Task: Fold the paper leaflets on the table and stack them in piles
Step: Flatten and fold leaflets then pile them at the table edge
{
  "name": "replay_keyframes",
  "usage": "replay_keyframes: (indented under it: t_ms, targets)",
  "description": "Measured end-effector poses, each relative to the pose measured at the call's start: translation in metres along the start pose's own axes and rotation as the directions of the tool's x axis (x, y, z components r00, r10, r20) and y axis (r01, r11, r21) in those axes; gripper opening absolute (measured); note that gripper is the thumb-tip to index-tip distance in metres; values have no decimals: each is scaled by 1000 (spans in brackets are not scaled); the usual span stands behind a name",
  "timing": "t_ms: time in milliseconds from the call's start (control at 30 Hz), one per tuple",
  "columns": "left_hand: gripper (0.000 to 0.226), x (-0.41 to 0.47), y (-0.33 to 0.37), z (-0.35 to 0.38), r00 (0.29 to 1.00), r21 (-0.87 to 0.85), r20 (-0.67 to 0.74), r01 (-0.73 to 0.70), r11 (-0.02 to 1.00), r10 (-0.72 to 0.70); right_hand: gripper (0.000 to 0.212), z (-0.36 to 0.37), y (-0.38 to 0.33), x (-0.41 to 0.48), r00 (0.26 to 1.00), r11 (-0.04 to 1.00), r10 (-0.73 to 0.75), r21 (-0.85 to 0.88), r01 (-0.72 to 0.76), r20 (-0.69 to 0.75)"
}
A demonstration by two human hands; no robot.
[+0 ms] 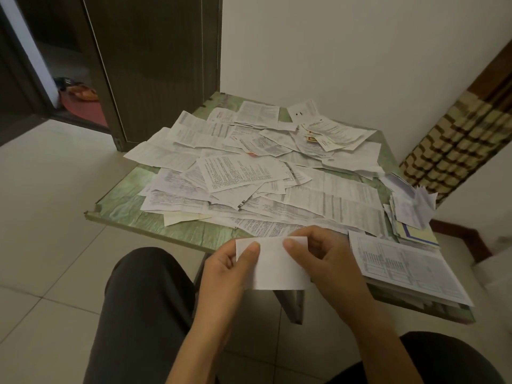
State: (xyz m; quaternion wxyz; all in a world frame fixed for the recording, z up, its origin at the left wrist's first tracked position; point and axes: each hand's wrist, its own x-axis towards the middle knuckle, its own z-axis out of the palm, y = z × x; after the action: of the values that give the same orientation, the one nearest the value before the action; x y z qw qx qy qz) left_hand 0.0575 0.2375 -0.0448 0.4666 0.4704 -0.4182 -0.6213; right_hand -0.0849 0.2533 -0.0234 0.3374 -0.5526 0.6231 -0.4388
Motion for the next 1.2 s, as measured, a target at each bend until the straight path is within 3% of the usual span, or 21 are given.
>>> replay_keyframes:
  t_ms: [300, 433, 500, 633, 767, 1200]
  targets:
    - [21, 5, 1, 30, 994, -63, 104, -20, 998, 27, 10, -42, 9, -5, 962, 996, 6, -79, -29, -273]
    - [21, 4, -2, 64, 974, -140, 221, 78, 987, -46, 5, -108, 22, -10, 830, 991, 14, -101, -85, -557]
    - [21, 6, -5, 72, 972, -133, 233, 73, 988, -40, 9, -132, 34, -7, 779, 973, 18, -167, -157, -627]
    - [21, 2, -11, 93, 955, -56, 296, 41, 998, -23, 20, -154, 67, 0, 779, 862, 80, -349, -367, -622]
    - [22, -1, -15, 99, 949, -17, 314, 12, 1000, -6, 20, -153, 84, -1, 765, 760, 78, -459, -461, -639]
    - [22, 13, -10, 83, 962, -53, 268, -35, 998, 47, 15, -152, 65, 6, 790, 801, -71, -506, -319, -609]
